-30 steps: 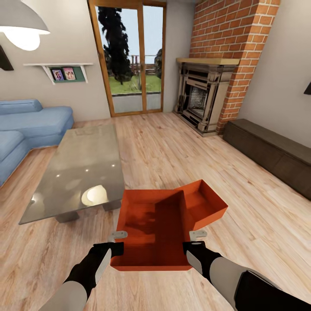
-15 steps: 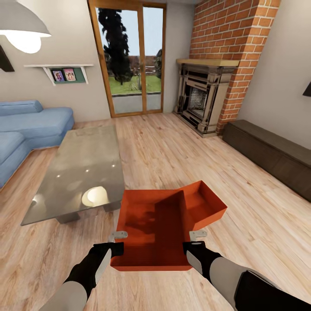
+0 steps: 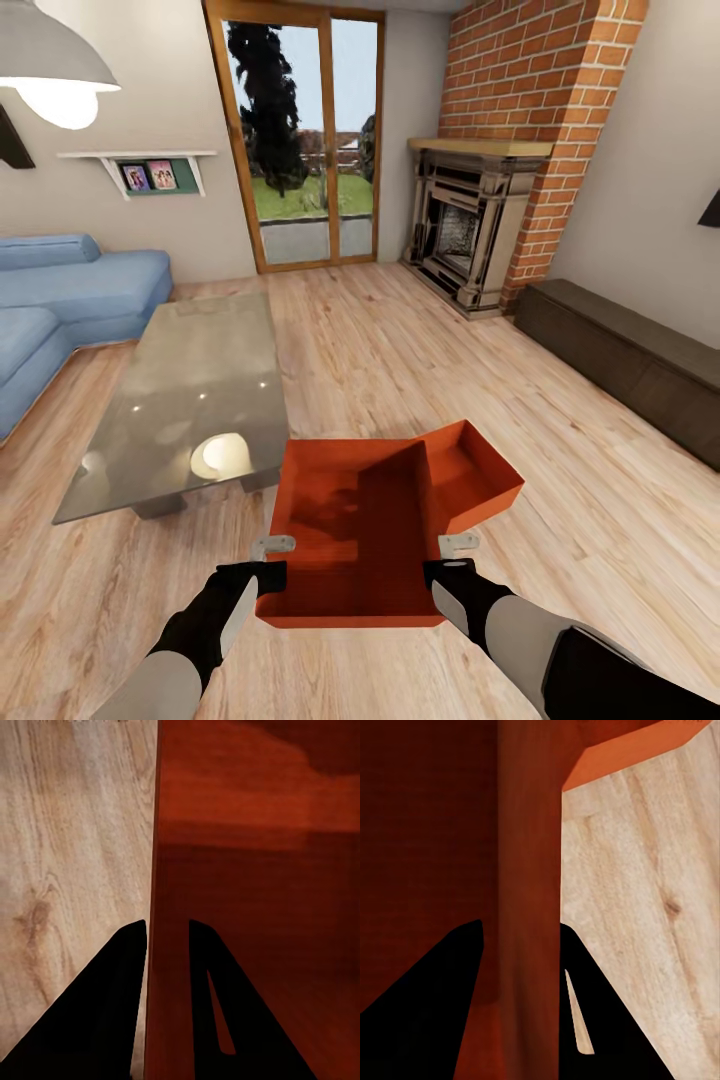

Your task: Move the two storage containers from the living room to the garage. In the garage, place one container on the floor and stack the other container on top of it (either order is fine).

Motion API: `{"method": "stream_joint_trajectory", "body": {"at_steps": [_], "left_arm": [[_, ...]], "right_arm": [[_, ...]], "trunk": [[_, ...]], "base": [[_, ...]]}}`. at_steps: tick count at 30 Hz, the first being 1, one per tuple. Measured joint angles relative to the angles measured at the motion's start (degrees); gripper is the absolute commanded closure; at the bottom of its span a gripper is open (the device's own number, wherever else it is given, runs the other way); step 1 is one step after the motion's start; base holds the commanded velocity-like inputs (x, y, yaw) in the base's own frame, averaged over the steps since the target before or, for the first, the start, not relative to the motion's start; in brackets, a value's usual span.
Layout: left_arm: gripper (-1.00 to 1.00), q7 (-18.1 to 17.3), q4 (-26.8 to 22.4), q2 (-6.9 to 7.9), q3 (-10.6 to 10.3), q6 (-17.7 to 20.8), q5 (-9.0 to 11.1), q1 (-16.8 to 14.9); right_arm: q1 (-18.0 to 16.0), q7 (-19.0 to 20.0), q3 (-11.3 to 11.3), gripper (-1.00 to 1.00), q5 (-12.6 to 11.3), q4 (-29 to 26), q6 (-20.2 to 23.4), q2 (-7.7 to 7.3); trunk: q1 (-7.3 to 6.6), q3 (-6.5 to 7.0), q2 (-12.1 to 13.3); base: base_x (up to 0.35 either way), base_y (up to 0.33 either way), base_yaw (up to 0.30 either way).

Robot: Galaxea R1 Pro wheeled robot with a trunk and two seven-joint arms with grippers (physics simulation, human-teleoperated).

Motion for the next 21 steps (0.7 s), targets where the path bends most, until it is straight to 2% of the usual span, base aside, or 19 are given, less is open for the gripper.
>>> {"method": "stream_joint_trajectory", "body": {"at_steps": [21], "left_arm": [[1.0, 0.0, 0.0, 0.0, 0.0, 0.0, -0.1, 0.0]], "right_arm": [[0.0, 0.0, 0.0, 1.0, 0.0, 0.0, 0.0, 0.01]], "trunk": [[-4.62, 3.78, 8.4]], "base": [[0.0, 0.0, 0.0]]}}
